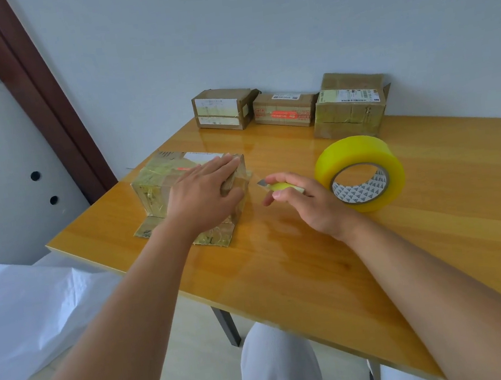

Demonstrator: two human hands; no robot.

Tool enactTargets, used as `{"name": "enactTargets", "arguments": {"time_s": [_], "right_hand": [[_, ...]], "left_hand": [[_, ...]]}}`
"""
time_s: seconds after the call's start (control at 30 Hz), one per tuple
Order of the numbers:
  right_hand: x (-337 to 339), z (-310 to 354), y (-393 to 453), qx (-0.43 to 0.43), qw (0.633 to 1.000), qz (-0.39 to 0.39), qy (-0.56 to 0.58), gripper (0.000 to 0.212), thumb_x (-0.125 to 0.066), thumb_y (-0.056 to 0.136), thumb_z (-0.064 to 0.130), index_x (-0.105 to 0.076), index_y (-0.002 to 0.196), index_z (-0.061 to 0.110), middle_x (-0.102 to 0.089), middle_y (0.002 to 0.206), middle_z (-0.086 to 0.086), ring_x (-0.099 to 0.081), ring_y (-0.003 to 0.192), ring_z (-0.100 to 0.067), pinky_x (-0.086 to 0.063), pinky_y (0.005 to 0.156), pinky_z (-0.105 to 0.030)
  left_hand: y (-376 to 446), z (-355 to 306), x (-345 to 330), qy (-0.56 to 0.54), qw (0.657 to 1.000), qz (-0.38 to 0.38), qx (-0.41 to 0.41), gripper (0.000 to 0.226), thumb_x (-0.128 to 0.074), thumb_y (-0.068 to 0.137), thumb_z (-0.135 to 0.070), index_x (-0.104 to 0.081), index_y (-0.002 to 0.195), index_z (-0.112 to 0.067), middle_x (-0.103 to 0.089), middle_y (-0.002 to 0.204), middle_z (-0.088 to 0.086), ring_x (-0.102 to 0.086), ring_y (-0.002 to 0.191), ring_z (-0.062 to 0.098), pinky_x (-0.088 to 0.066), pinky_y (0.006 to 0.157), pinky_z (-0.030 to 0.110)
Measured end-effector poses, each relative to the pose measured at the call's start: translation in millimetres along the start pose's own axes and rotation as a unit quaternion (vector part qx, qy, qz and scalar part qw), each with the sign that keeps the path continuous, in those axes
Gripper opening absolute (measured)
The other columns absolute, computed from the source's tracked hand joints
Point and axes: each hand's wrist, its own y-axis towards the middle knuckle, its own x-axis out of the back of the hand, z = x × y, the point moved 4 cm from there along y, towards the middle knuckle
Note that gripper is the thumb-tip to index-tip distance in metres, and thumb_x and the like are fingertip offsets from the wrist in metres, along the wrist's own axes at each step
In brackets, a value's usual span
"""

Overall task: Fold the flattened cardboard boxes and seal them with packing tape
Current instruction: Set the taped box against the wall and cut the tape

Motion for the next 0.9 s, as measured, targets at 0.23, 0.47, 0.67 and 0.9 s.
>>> {"name": "enactTargets", "arguments": {"time_s": [0.23,0.47,0.67,0.9], "right_hand": [[-18.5,-18.0,3.6,-0.049,0.993,0.078,-0.068,0.033,-0.045,0.085,0.034,-0.076,0.093,0.03,-0.061,0.129,0.02,-0.019,0.144,-0.001,-0.012,0.114,-0.028],[0.7,7.8,-4.2,0.031,0.998,-0.042,0.019,0.042,-0.039,0.083,0.029,-0.076,0.101,0.02,-0.074,0.084,0.006,-0.051,0.115,0.006,-0.03,0.1,-0.015],[16.6,25.8,-24.6,0.043,0.998,-0.023,0.029,0.03,-0.051,0.082,0.021,-0.073,0.103,0.019,-0.068,0.073,0.0,-0.049,0.068,-0.026,-0.041,0.07,-0.036],[7.2,-5.4,-54.4,-0.118,0.976,0.162,-0.086,0.031,-0.073,0.089,0.026,-0.065,0.118,0.034,-0.072,0.107,0.008,-0.065,0.1,-0.008,-0.048,0.088,-0.022]], "left_hand": [[0.6,1.8,-0.7,0.002,1.0,0.006,0.002,0.058,-0.039,0.095,-0.049,-0.03,0.152,-0.043,-0.025,0.159,-0.022,-0.023,0.148,0.008,-0.023,0.119,0.037],[-1.0,-0.2,2.9,-0.003,1.0,0.011,0.006,0.058,-0.041,0.097,-0.049,-0.028,0.153,-0.043,-0.023,0.16,-0.023,-0.022,0.148,0.008,-0.02,0.12,0.036],[0.3,0.5,0.6,-0.008,1.0,0.003,0.004,0.057,-0.041,0.096,-0.049,-0.031,0.152,-0.044,-0.025,0.159,-0.023,-0.024,0.148,0.008,-0.024,0.118,0.037],[0.2,-0.2,0.9,-0.006,1.0,0.003,0.002,0.057,-0.041,0.096,-0.048,-0.031,0.152,-0.043,-0.025,0.159,-0.023,-0.023,0.148,0.007,-0.023,0.119,0.037]]}}
